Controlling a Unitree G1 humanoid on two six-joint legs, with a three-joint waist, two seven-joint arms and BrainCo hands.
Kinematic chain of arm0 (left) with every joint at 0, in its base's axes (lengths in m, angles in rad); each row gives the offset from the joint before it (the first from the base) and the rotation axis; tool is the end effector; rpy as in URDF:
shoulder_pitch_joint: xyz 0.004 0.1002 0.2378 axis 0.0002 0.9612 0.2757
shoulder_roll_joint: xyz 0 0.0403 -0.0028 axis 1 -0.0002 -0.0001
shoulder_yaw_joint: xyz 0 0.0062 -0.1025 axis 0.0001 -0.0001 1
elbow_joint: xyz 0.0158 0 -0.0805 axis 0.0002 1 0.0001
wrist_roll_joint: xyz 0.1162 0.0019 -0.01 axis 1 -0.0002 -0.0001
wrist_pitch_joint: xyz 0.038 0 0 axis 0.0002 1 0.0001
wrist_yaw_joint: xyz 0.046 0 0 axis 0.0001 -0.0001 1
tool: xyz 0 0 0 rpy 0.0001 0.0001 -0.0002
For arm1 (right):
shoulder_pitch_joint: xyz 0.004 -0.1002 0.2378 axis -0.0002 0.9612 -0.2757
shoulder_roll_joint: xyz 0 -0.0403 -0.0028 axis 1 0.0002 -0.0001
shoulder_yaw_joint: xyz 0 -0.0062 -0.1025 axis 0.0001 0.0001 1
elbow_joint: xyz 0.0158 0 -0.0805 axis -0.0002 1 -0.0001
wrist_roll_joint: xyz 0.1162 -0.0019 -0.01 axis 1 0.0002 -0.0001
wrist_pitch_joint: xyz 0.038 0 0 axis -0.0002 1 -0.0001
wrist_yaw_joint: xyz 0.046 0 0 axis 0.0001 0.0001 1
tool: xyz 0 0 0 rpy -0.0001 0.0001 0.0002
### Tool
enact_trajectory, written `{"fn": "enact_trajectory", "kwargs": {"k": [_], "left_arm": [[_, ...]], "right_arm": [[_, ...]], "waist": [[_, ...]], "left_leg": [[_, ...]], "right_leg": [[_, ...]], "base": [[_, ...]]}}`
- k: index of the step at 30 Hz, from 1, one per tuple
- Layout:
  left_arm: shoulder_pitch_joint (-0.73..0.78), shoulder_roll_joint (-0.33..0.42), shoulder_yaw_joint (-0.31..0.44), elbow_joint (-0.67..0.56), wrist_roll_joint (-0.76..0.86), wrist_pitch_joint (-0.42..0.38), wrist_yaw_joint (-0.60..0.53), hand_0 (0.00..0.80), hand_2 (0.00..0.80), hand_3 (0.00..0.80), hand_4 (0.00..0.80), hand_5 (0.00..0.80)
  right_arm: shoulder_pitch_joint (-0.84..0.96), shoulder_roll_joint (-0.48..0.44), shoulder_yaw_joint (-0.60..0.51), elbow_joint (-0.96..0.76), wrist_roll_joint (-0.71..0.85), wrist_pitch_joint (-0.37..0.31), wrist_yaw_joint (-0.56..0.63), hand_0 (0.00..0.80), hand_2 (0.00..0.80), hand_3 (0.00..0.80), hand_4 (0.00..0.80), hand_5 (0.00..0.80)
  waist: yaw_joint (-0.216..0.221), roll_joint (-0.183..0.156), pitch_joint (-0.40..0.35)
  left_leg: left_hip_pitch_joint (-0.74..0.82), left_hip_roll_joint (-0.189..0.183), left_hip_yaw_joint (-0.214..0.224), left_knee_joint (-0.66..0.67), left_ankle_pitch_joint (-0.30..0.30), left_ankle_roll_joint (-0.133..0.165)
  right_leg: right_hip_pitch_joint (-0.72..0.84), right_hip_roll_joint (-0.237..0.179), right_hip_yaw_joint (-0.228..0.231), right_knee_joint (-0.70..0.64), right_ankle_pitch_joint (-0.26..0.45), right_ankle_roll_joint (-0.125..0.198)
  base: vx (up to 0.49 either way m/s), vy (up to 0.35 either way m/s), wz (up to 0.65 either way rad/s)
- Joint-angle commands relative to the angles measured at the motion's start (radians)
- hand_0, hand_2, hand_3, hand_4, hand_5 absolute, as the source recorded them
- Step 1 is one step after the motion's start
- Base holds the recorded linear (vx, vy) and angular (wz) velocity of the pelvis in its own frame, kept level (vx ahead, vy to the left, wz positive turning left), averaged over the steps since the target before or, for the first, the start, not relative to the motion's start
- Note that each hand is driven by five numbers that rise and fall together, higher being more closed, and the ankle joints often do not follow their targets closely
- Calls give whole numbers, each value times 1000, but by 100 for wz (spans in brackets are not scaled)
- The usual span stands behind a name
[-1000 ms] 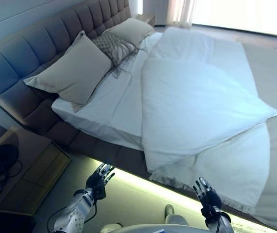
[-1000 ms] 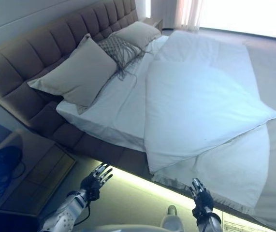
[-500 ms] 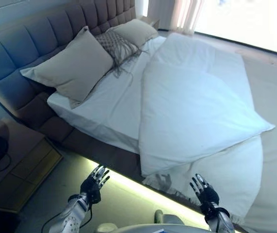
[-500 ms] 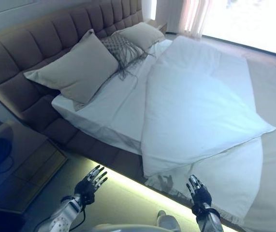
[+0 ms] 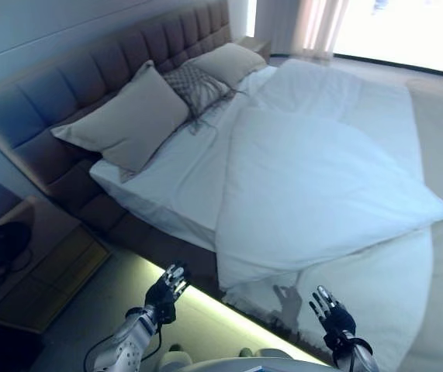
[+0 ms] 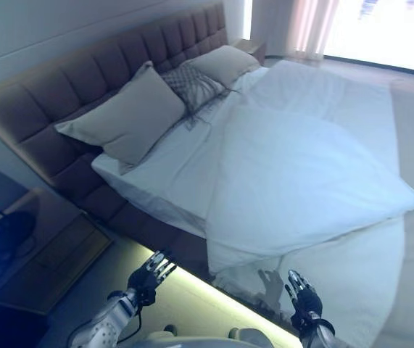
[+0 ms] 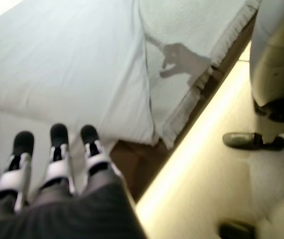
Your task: Make the bed neatly
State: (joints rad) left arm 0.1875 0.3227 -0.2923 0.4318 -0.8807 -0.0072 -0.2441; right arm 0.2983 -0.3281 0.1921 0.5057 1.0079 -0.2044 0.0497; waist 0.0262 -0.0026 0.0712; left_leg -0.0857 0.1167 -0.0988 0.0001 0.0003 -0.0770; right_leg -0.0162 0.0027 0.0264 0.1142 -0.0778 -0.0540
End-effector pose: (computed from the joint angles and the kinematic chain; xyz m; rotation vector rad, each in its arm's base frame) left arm 0.1324 0.1910 -0.0699 -0.5762 0.6131 -0.1287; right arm 0.0942 -0.2245 -0.0801 0.5846 0.5612 -0.3457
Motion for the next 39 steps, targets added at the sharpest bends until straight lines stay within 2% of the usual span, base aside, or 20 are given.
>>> {"fn": "enact_trajectory", "kwargs": {"k": [1, 6, 7, 9, 10, 11, 12, 13, 14, 15, 17, 19, 20, 21, 25, 28, 30, 33, 35, 39], "left_arm": [[-12, 4, 68, -18, 30, -56, -15, 0, 0, 0, 0, 0], [-3, 7, 90, 1, 46, -58, -24, 0, 0, 0, 0, 0], [-7, 8, 92, 3, 44, -57, -24, 0, 0, 0, 0, 0], [-16, 14, 93, 0, 34, -59, -10, 0, 0, 0, 0, 0], [-19, 11, 95, -1, 35, -59, 12, 0, 0, 0, 0, 0], [-27, 14, 96, 11, 43, -60, 10, 0, 0, 0, 0, 0], [-30, 24, 99, 4, 55, -59, -7, 0, 0, 0, 0, 0], [-31, 30, 97, -8, 60, -57, -3, 0, 0, 0, 0, 0], [-22, 36, 94, -24, 59, -56, -5, 0, 0, 0, 0, 0], [-18, 37, 97, -31, 54, -57, -24, 0, 0, 0, 0, 0], [-25, 43, 92, -36, 75, -67, -32, 0, 0, 0, 0, 0], [-48, 50, 75, -36, 76, -63, -12, 0, 0, 0, 0, 0], [-55, 50, 74, -37, 81, -59, -5, 0, 0, 0, 0, 0], [-63, 52, 74, -45, 79, -47, 10, 0, 0, 0, 0, 0], [-56, 57, 85, -62, 77, -40, 19, 0, 0, 0, 0, 0], [-63, 54, 102, -33, 61, -45, 17, 0, 0, 0, 0, 0], [-54, 52, 118, -50, 55, -34, 18, 0, 0, 0, 0, 0], [-43, 51, 137, -61, 56, -21, 31, 0, 0, 0, 0, 0], [-43, 51, 141, -52, 56, -27, 34, 0, 0, 0, 0, 0], [-31, 45, 152, -44, 68, -42, 26, 0, 0, 0, 0, 0]], "right_arm": [[-4, 8, 11, -83, 32, -69, 29, 0, 0, 0, 0, 0], [-13, 29, 41, -70, 17, -91, 29, 0, 0, 0, 0, 0], [-17, 30, 45, -72, 15, -93, 26, 0, 0, 0, 0, 0], [-31, 23, 75, -78, 19, -97, 1, 0, 0, 0, 0, 0], [-34, 26, 82, -79, 19, -88, -21, 0, 0, 0, 0, 0], [-28, 33, 64, -91, 26, -69, -34, 0, 0, 0, 0, 0], [-16, 47, 50, -105, 26, -57, -31, 0, 0, 0, 0, 0], [-11, 57, 55, -105, 19, -61, -33, 0, 0, 0, 0, 0], [-3, 66, 64, -108, 6, -77, -33, 0, 0, 0, 0, 0], [-2, 78, 64, -114, -15, -90, -15, 0, 0, 0, 0, 0], [7, 89, 56, -134, -34, -101, -8, 0, 0, 0, 0, 0], [2, 94, 50, -140, -34, -100, -32, 0, 0, 0, 0, 0], [-1, 95, 50, -139, -37, -100, -39, 0, 0, 0, 0, 0], [-8, 97, 51, -136, -41, -105, -44, 0, 0, 0, 0, 0], [-30, 90, 44, -126, -21, -114, -23, 0, 0, 0, 0, 0], [-49, 80, 14, -93, -6, -87, -1, 0, 0, 0, 0, 0], [-55, 80, -11, -70, 6, -68, 15, 0, 0, 0, 0, 0], [-72, 94, -33, -45, 6, -54, 19, 0, 0, 0, 0, 0], [-79, 95, -32, -41, 5, -51, 19, 0, 0, 0, 0, 0], [-104, 95, -14, -32, 0, -61, 8, 0, 0, 0, 0, 0]], "waist": [[23, 21, 5], [67, 40, 6], [69, 38, 9], [71, 31, 13], [73, 33, 11], [67, 23, 9], [70, 9, 0], [75, 0, -7], [79, 0, -16], [76, 13, -22], [68, 28, -29], [53, 39, -30], [52, 46, -32], [47, 41, -26], [38, 21, -14], [11, -2, -12], [12, -13, -23], [31, -25, -36], [40, -30, -42], [68, -36, -51]], "left_leg": [[-87, 11, -41, -86, 272, -39], [-152, -36, -59, -83, 269, -34], [-151, -42, -54, -64, 254, -29], [-145, -60, -30, -4, 170, -15], [-139, -65, -31, 3, 174, -12], [-158, -86, -24, 89, 147, 3], [-160, -110, -13, 112, 131, 35], [-147, -127, -12, 99, 126, 57], [-114, -145, 1, 77, 123, 83], [-80, -154, 18, 60, 117, 101], [-52, -176, 28, 45, 106, 125], [-16, -208, 19, 52, 75, 146], [-10, -207, 18, 54, 71, 149], [14, -219, 24, 56, 60, 151], [70, -212, 47, 46, 35, 136], [101, -205, 61, 47, -2, 123], [104, -199, 48, 44, -11, 117], [100, -189, 26, 40, -10, 113], [98, -182, 19, 39, -11, 117], [92, -173, 14, 30, -2, 124]], "right_leg": [[96, -38, -66, -45, 1, 100], [166, -59, -65, -15, -67, 107], [173, -70, -63, -4, -74, 113], [172, -116, -56, 48, -93, 137], [170, -139, -67, 77, -100, 146], [166, -172, -63, 118, -79, 163], [155, -211, -67, 191, 1, 195], [139, -233, -68, 231, 51, 208], [101, -269, -70, 335, 134, 218], [55, -284, -71, 430, 177, 211], [-2, -291, -62, 541, 205, 194], [-73, -281, -63, 640, 194, 166], [-87, -271, -68, 641, 194, 156], [-105, -272, -99, 603, 180, 150], [-103, -264, -168, 298, 208, 157], [-89, -249, -126, 111, 230, 176], [-64, -241, -92, 63, 236, 191], [-42, -241, -88, 76, 242, 203], [-41, -237, -93, 100, 230, 203], [-32, -216, -139, 125, 179, 190]], "base": [[369, 98, -21], [397, 137, -29], [357, 173, -69], [440, 236, -70], [474, 265, -43], [468, 255, -34], [391, 212, -20], [401, 255, -14], [392, 312, -12], [394, 337, -29], [336, 272, -22], [274, 213, -5], [268, 148, 6], [223, 41, 16], [227, -75, 6], [185, -95, -11], [143, -77, 12], [95, -91, 16], [56, -84, 8], [8, -133, 9]]}}
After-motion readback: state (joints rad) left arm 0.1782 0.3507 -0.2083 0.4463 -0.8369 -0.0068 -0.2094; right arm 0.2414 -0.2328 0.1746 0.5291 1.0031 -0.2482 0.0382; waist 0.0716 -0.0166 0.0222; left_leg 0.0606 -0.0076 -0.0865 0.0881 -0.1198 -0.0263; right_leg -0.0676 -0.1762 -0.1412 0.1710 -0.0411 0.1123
